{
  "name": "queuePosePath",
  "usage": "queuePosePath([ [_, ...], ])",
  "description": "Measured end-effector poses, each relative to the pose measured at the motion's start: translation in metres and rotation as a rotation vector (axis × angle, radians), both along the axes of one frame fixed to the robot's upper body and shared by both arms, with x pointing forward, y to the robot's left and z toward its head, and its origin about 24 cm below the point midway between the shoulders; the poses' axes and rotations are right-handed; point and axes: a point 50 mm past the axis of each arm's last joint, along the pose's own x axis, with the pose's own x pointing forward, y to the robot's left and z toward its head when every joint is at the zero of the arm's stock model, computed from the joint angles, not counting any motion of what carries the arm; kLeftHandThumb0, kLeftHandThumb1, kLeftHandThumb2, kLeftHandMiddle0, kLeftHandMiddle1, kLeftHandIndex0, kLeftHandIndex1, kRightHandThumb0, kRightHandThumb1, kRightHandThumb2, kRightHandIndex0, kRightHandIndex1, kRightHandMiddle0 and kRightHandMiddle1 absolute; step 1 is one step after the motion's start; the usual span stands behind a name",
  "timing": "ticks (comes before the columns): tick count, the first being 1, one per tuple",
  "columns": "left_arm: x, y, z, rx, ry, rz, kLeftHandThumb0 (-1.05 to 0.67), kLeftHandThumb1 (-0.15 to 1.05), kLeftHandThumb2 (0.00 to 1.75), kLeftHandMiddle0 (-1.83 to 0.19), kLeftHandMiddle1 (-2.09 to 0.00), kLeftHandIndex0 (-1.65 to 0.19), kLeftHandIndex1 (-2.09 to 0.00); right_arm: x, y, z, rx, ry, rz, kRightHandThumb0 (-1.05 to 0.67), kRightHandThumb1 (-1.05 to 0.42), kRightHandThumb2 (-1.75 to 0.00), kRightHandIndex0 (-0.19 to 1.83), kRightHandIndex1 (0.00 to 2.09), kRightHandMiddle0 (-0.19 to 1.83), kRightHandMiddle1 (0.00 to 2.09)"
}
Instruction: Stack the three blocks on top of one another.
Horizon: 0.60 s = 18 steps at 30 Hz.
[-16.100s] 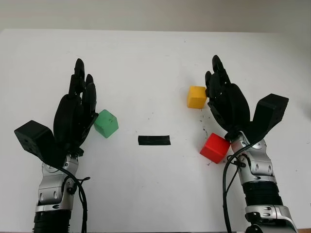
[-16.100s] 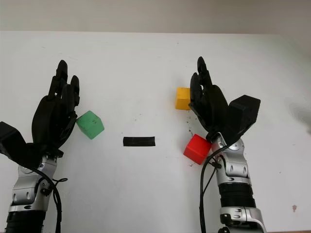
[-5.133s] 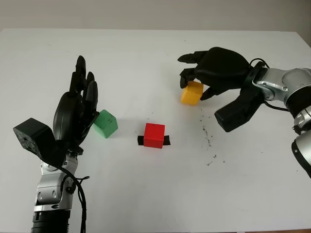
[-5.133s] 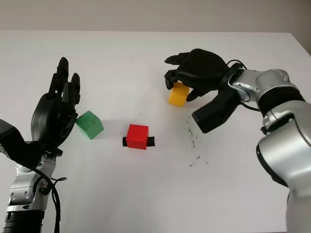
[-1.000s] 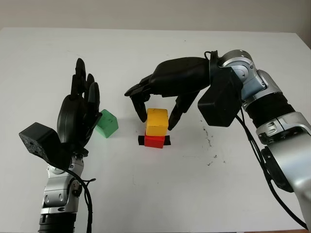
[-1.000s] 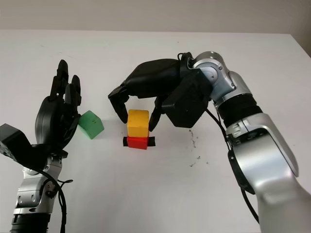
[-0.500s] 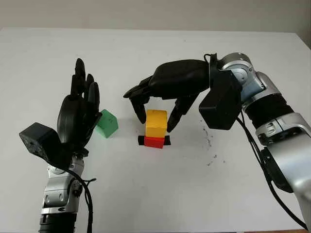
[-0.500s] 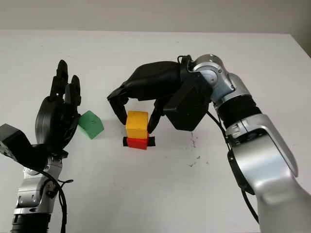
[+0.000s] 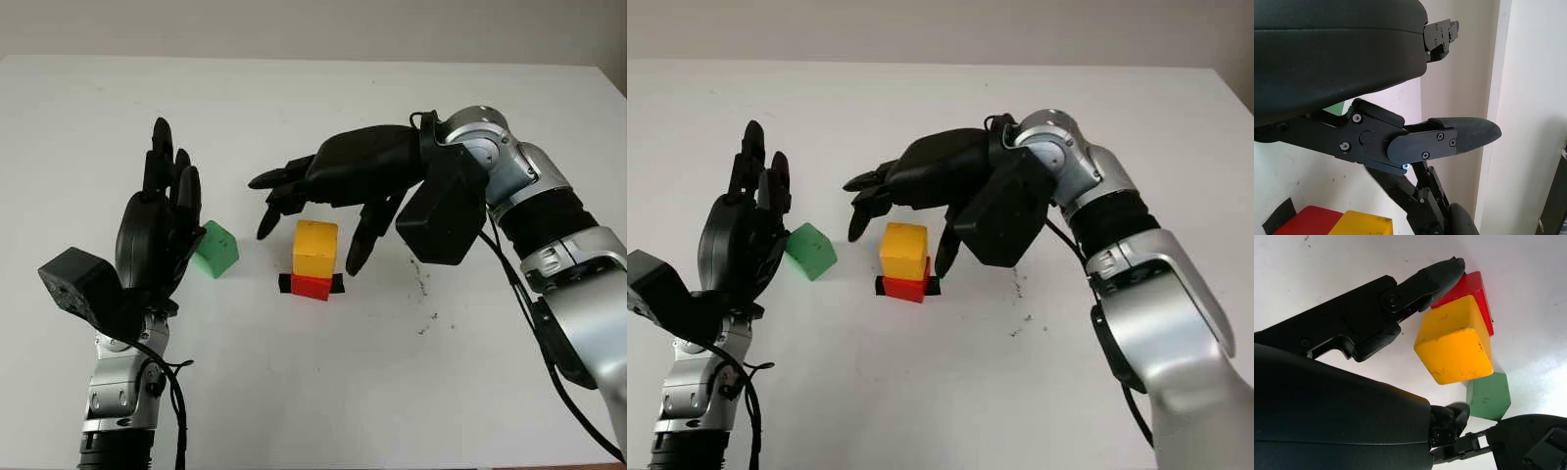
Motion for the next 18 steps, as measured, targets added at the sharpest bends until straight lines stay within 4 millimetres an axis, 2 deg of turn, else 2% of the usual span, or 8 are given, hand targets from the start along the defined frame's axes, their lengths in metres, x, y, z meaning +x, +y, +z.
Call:
queuePosePath([
  [5,0.000,0.000,0.000,0.006,-0.001,-0.009,-0.72,1.05,0.56,0.19,0.00,0.19,0.00,-0.003,-0.005,0.005,-0.021,-0.042,0.008,-0.88,-0.82,-0.06,-0.19,0.00,-0.19,0.02],
  [11,0.000,0.001,0.000,0.008,0.000,-0.009,-0.74,1.05,0.53,0.19,0.00,0.19,0.00,-0.009,-0.014,0.018,-0.021,-0.058,0.001,-0.92,-0.85,-0.06,-0.19,0.00,-0.19,0.00],
  [12,0.000,0.001,0.000,0.008,0.001,-0.009,-0.75,1.05,0.53,0.19,0.00,0.19,0.00,-0.009,-0.016,0.023,0.021,-0.036,-0.013,-0.92,-0.86,-0.07,-0.19,0.00,-0.19,0.00],
  [15,0.000,0.002,0.000,0.004,0.008,-0.002,-0.75,1.05,0.52,0.19,0.00,0.19,0.00,-0.008,-0.027,0.036,0.210,0.047,-0.075,-0.97,-1.01,-0.10,-0.19,0.00,-0.19,0.00],
  [18,0.000,0.002,-0.001,0.002,0.015,-0.001,-0.75,1.05,0.52,0.19,0.00,0.19,0.00,-0.001,-0.048,0.042,0.457,0.152,-0.192,-0.98,-1.04,-0.41,-0.19,0.00,-0.19,0.00],
])
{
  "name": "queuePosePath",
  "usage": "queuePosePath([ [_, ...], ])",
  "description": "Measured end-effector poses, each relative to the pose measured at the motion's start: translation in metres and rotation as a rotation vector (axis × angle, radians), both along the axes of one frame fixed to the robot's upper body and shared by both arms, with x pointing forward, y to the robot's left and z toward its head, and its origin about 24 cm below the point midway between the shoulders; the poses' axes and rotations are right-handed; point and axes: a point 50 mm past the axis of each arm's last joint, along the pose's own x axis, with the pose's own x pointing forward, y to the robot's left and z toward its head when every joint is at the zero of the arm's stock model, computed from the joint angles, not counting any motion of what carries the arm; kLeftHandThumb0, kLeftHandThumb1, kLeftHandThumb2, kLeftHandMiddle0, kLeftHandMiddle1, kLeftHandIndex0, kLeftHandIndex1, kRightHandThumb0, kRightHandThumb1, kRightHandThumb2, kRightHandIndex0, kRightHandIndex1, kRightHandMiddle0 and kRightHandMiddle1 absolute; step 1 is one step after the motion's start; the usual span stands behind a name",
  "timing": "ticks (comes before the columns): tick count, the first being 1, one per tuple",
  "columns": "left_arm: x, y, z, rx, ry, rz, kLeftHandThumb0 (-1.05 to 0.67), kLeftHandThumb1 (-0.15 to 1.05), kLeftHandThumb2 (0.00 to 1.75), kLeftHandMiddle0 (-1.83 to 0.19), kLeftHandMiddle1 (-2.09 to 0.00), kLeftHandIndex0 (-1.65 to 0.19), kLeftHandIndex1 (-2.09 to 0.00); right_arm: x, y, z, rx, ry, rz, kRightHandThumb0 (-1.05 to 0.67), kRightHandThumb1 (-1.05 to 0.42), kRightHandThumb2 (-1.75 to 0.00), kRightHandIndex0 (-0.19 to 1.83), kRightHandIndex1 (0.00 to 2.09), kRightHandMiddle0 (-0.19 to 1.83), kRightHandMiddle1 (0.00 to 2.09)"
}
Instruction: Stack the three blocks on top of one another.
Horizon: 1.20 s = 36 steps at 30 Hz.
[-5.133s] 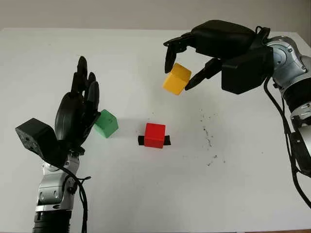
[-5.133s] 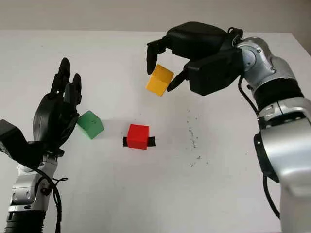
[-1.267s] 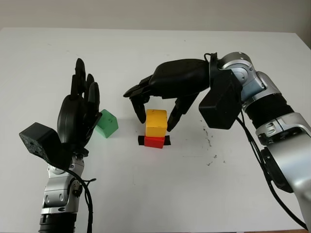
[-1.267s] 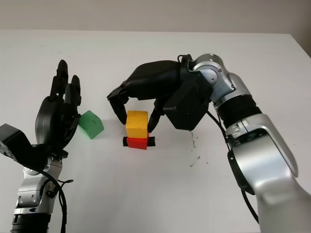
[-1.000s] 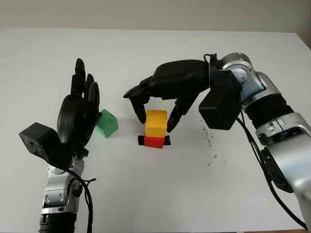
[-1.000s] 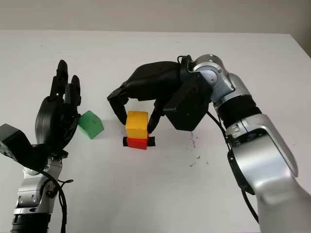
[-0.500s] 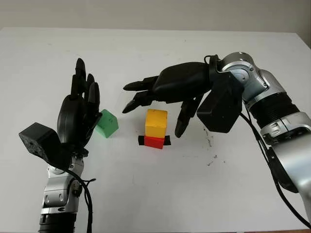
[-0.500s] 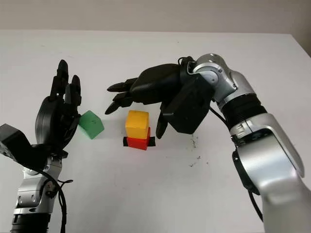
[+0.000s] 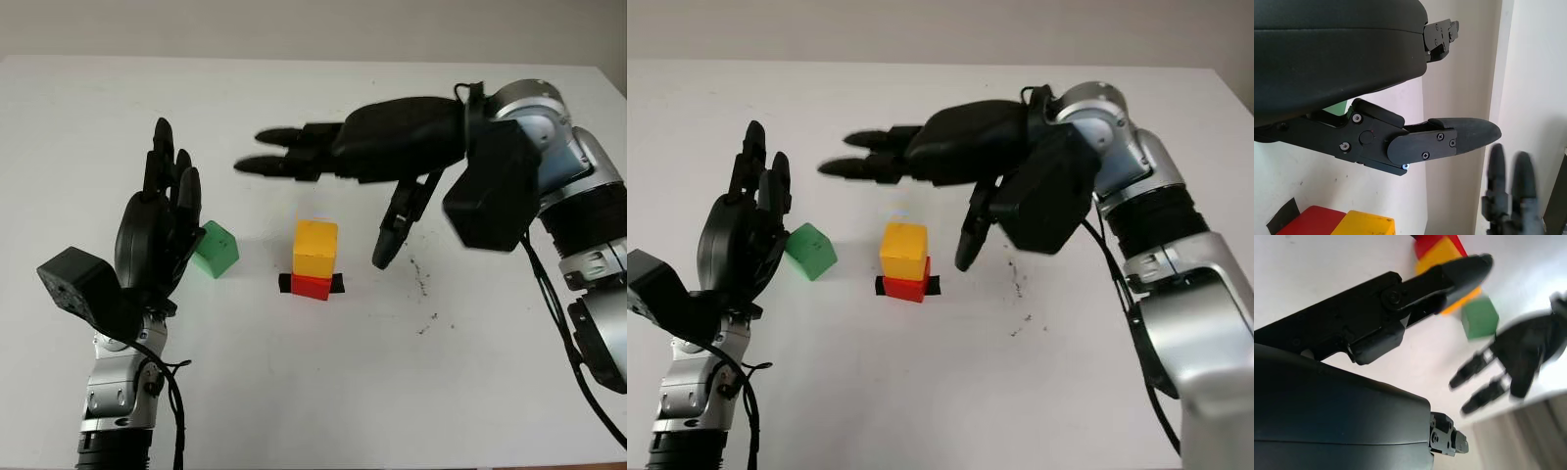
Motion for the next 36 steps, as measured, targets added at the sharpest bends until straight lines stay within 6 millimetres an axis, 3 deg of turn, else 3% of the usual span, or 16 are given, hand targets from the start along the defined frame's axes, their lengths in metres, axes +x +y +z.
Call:
queuePosePath([
  [3,-0.001,0.002,0.002,0.010,0.002,0.003,-0.74,1.05,0.53,0.19,0.00,0.19,0.00,0.009,-0.025,-0.013,0.253,0.094,-0.134,-0.93,-1.05,-0.55,-0.19,0.00,-0.19,0.00],
  [6,-0.002,0.006,0.004,0.012,-0.003,0.011,-0.73,1.05,0.52,0.19,0.00,0.19,0.00,0.016,-0.037,-0.039,0.426,0.211,-0.235,-0.88,-1.05,-0.62,-0.19,0.00,-0.19,0.00],
  [11,-0.003,0.010,0.007,0.035,-0.011,-0.001,-0.73,1.05,0.51,0.19,0.00,0.19,0.00,0.021,-0.045,-0.077,0.608,0.384,-0.395,-0.87,-1.05,-0.65,-0.19,0.00,-0.19,0.00],
  [20,-0.008,0.026,0.024,0.145,-0.026,0.024,-0.70,1.05,0.51,0.19,0.00,0.19,0.00,0.017,-0.051,-0.115,0.883,0.475,-0.573,-0.82,-1.05,-0.73,-0.19,0.00,-0.19,0.00],
  [24,-0.012,0.036,0.036,0.239,-0.033,0.039,-0.75,1.05,0.37,0.13,-0.05,0.13,-0.04,0.011,-0.051,-0.134,0.948,0.533,-0.598,-0.80,-1.05,-0.77,-0.19,0.00,-0.19,0.00],
  [31,-0.016,0.052,0.060,0.511,-0.083,0.060,-0.60,1.03,0.09,-0.45,-0.22,-0.38,-0.30,0.007,-0.048,-0.138,1.033,0.530,-0.608,-0.80,-1.05,-0.78,-0.19,0.00,-0.19,0.00],
  [33,-0.017,0.058,0.071,0.697,-0.094,0.094,-0.60,1.02,0.07,-0.41,-0.18,-0.37,-0.30,0.005,-0.048,-0.138,1.060,0.525,-0.606,-0.80,-1.05,-0.78,-0.19,0.00,-0.19,0.00],
  [36,-0.019,0.066,0.098,1.112,-0.098,0.067,-0.68,0.92,0.05,-0.20,-0.06,-0.34,-0.16,0.004,-0.051,-0.136,1.084,0.519,-0.619,-0.79,-1.05,-0.76,-0.19,0.00,-0.19,0.00],
])
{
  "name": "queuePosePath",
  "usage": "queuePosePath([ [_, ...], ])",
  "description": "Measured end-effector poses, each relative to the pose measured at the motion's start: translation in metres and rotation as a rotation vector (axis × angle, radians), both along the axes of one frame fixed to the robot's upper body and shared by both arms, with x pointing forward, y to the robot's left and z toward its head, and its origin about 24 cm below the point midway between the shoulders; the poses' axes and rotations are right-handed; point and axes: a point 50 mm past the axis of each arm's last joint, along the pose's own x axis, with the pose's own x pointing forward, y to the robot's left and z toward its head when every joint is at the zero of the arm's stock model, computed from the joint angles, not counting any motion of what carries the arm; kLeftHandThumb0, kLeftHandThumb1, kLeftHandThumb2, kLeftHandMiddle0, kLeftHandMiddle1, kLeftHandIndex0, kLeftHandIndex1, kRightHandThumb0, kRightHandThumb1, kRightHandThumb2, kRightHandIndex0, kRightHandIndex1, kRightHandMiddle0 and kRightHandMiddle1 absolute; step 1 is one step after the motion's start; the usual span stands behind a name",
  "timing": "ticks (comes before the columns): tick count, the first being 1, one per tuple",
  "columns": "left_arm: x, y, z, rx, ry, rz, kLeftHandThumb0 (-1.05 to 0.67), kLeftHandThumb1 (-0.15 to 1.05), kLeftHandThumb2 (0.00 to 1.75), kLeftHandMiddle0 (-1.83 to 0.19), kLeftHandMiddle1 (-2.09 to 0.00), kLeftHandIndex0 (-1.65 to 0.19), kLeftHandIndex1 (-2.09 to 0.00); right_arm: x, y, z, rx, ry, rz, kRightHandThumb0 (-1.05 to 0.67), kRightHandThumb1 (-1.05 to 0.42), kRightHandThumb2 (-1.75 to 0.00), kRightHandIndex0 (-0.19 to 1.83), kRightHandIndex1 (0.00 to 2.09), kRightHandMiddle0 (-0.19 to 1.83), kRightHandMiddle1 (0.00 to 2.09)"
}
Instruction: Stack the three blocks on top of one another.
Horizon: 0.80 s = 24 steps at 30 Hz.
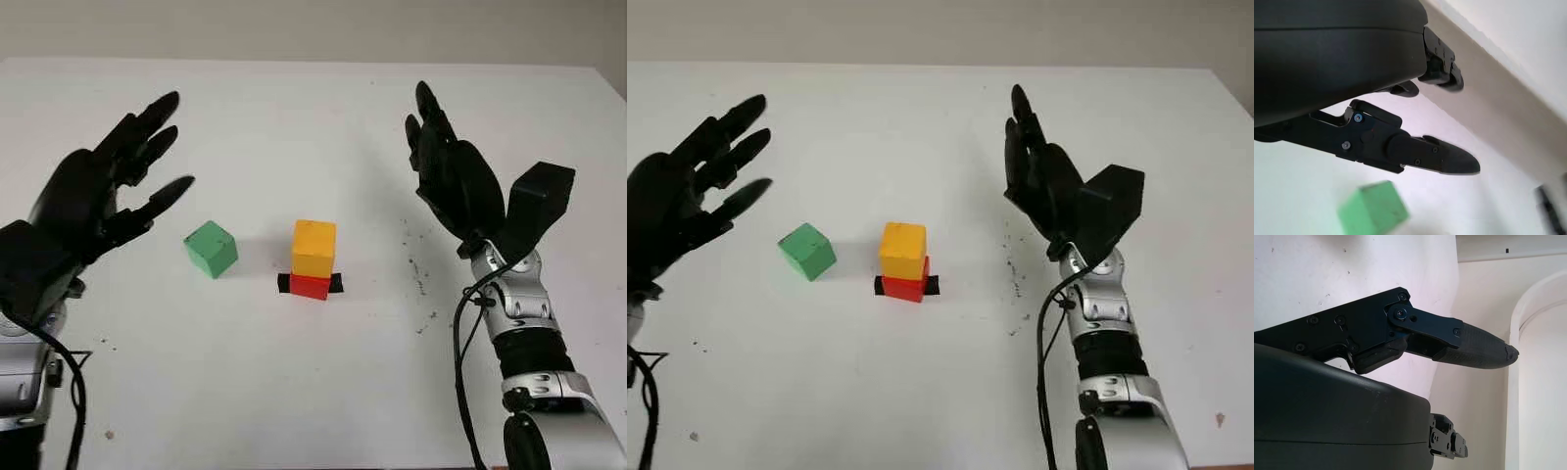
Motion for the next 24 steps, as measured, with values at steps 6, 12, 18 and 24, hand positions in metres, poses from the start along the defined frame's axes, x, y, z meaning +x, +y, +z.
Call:
queuePosePath([
  [6,0.010,-0.007,0.029,0.468,0.108,-0.041,-0.70,0.83,0.03,-0.05,-0.03,-0.37,-0.08,0.000,-0.004,0.002,0.022,0.004,-0.022,-0.77,-1.05,-0.77,-0.19,0.00,-0.19,0.00],
  [12,0.024,-0.022,0.022,0.620,0.197,-0.096,-0.62,0.79,0.04,-0.05,-0.05,-0.40,-0.08,-0.001,-0.006,0.002,0.030,0.003,-0.037,-0.75,-1.05,-0.76,-0.19,0.00,-0.19,0.00],
  [18,0.031,-0.031,0.019,0.682,0.195,-0.122,-0.61,0.81,0.06,-0.04,-0.05,-0.41,-0.07,0.000,-0.007,0.001,0.033,0.014,-0.049,-0.77,-1.05,-0.77,-0.19,0.00,-0.19,0.00],
  [24,0.039,-0.039,0.003,0.647,0.169,-0.163,-0.63,0.86,0.07,-0.02,-0.05,-0.40,-0.06,0.000,-0.002,-0.002,0.040,0.025,-0.041,-0.77,-1.05,-0.76,-0.19,0.00,-0.19,0.00],
])
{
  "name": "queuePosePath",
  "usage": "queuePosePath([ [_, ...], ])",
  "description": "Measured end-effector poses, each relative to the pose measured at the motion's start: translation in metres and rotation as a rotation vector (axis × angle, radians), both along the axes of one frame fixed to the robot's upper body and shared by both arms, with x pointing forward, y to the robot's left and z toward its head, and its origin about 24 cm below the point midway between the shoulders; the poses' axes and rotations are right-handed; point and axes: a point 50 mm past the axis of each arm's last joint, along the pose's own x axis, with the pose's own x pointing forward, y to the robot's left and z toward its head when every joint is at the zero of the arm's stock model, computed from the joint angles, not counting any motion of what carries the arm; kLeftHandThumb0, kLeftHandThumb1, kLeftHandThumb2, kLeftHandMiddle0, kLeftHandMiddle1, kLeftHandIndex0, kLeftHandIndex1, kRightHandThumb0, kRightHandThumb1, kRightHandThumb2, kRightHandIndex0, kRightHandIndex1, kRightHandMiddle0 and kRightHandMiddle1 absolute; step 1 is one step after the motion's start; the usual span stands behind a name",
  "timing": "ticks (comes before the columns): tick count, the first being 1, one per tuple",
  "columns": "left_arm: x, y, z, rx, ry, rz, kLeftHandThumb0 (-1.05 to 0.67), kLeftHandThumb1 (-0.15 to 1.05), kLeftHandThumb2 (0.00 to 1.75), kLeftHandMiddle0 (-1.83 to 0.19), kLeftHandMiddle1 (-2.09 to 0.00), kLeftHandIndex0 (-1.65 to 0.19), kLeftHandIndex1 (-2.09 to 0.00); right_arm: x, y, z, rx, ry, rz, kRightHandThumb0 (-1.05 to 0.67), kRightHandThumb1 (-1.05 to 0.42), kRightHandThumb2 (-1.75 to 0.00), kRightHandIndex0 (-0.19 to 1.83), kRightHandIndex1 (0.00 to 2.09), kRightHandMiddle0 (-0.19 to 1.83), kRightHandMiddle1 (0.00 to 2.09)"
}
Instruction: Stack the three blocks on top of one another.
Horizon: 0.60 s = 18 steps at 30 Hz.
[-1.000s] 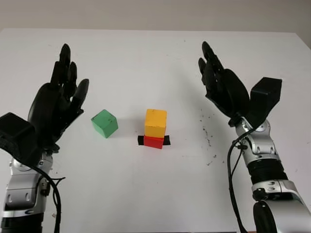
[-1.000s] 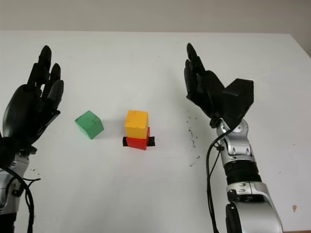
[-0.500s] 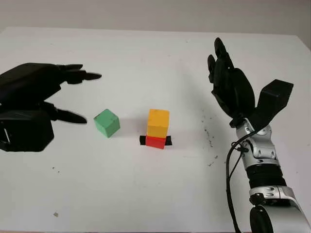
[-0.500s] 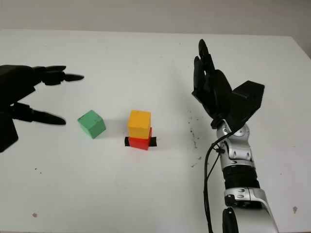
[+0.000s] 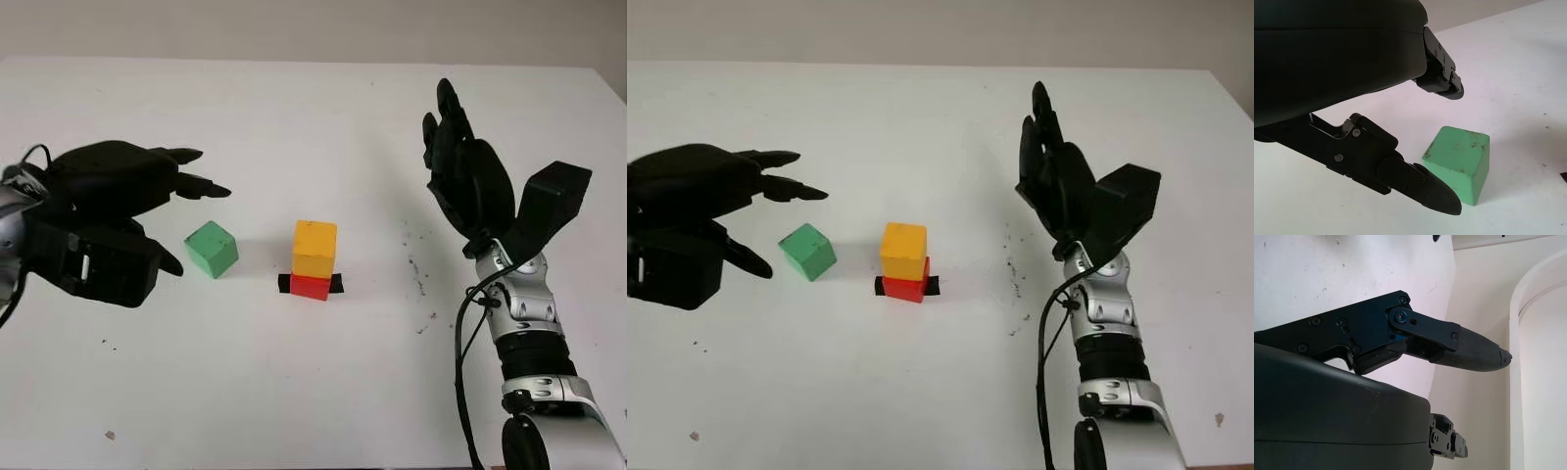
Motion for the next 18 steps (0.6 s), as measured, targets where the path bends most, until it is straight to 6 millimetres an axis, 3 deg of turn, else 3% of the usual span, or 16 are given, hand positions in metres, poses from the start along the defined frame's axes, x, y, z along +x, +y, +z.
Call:
queuePosePath([
  [18,0.002,-0.004,-0.015,0.054,-0.003,-0.068,-0.63,0.88,0.06,-0.07,-0.07,-0.54,-0.17,-0.001,0.004,-0.004,0.042,0.049,0.040,-0.76,-1.05,-0.74,-0.19,0.00,-0.19,0.00],
])
